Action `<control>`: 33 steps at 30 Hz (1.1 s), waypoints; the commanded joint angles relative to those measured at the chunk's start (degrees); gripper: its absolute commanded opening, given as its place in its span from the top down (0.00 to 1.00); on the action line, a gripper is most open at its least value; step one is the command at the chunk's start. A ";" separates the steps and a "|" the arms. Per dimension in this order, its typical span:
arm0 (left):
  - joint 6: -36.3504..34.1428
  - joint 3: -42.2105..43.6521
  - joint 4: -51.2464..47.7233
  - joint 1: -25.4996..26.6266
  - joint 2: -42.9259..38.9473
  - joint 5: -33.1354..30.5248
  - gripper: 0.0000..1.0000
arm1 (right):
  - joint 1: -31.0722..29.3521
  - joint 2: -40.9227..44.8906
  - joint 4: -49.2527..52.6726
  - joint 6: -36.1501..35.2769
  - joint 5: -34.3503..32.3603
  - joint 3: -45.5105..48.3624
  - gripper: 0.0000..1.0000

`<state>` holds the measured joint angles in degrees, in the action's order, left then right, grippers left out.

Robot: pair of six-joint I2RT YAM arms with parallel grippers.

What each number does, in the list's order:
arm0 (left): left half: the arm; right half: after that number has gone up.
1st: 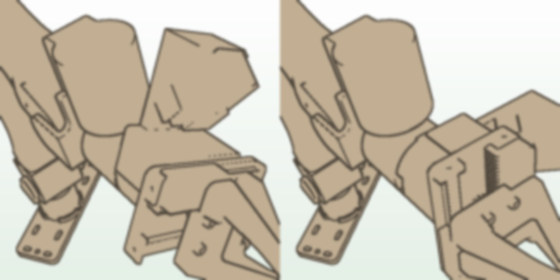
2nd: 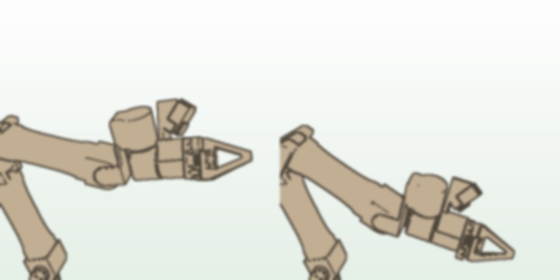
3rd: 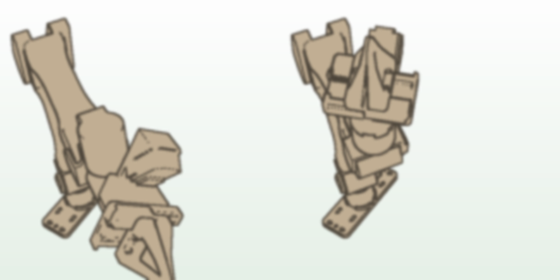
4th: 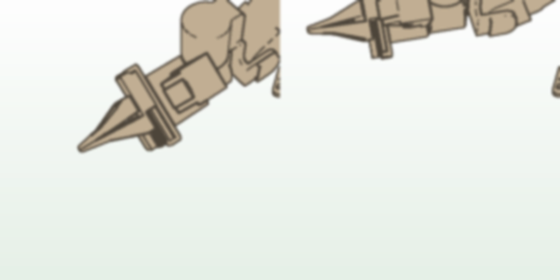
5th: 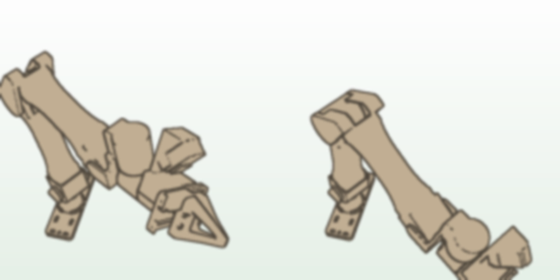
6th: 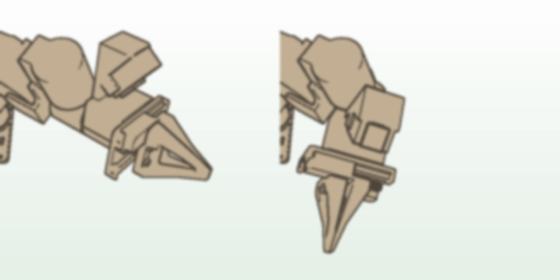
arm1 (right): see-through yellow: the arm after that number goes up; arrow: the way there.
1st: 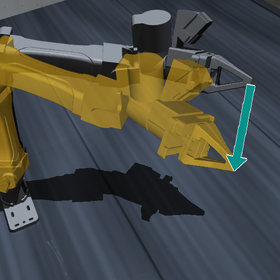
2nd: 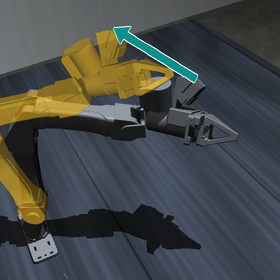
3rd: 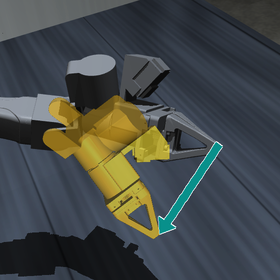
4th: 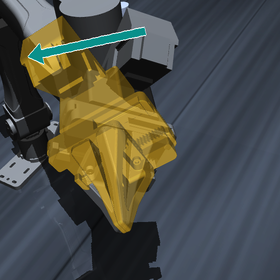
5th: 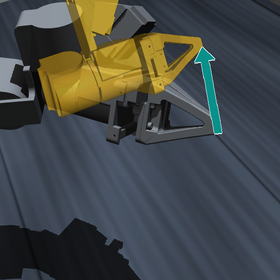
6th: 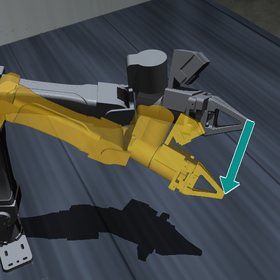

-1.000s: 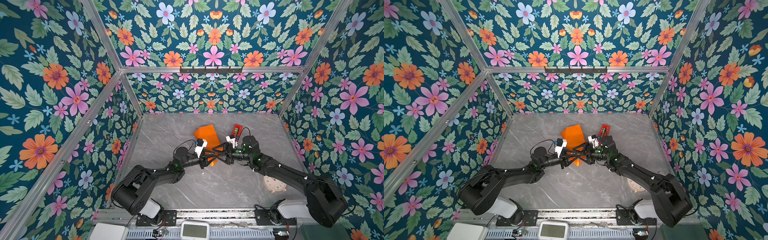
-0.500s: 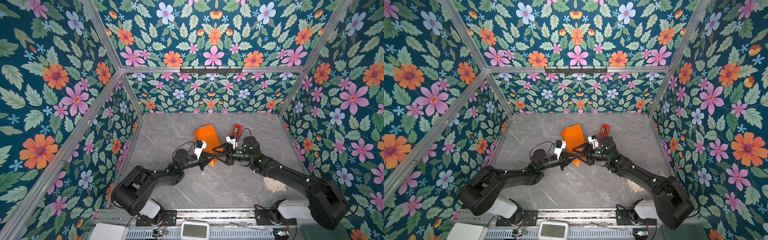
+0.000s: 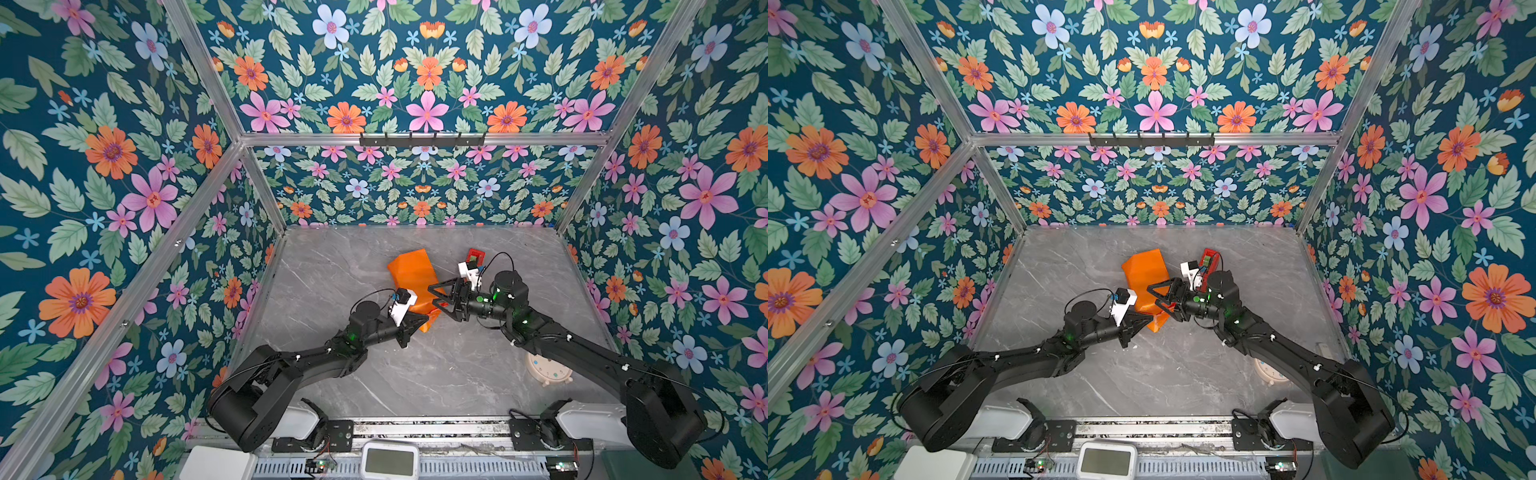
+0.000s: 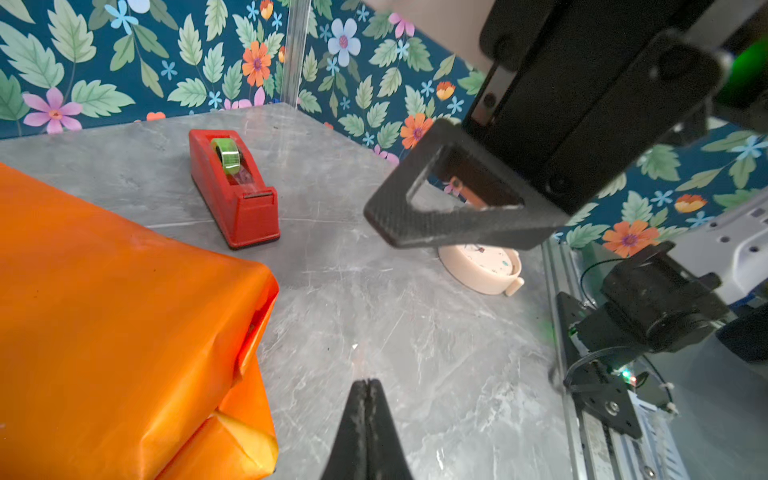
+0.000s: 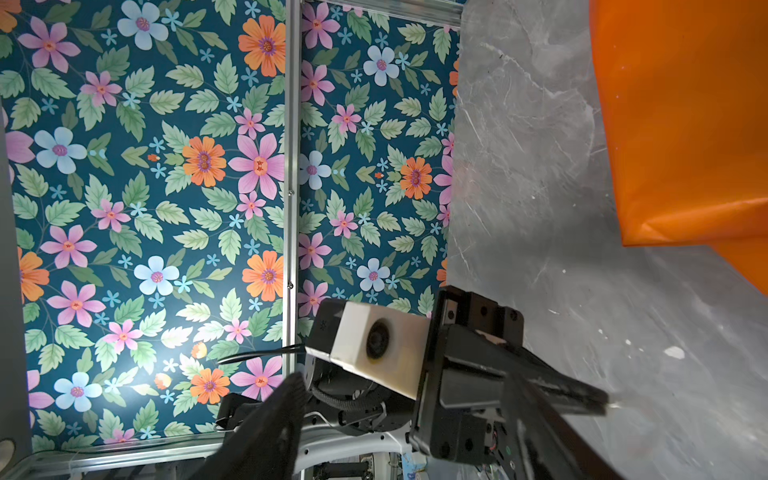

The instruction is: Wrap the gift box in paper

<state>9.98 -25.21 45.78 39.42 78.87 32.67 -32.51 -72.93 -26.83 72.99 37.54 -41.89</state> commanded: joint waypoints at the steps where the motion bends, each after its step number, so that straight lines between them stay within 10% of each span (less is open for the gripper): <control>1: -3.07 -0.02 -3.26 0.04 -0.85 -1.07 1.00 | -0.04 -0.37 -0.07 -2.24 1.00 -0.56 0.24; 10: 0.18 -2.00 -20.25 -2.11 -7.61 -17.78 0.98 | 0.78 0.74 27.06 -16.73 -3.61 -6.98 0.24; 14: 13.30 -4.19 -38.57 -8.03 -13.36 -31.11 0.66 | 0.74 1.17 31.37 -19.72 -6.29 -6.81 0.25; 19: 25.20 -2.38 -42.56 -19.49 -12.96 -12.28 0.23 | -1.02 -1.62 30.44 -21.32 -6.34 -7.60 0.25; 33: 20.82 -0.41 -49.27 -21.45 -23.94 -6.33 0.12 | -14.35 -18.54 32.64 -36.27 -11.26 -21.09 0.42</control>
<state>33.17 -25.58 -0.60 18.02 55.90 24.38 -45.71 -90.32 7.42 41.45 27.90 -61.28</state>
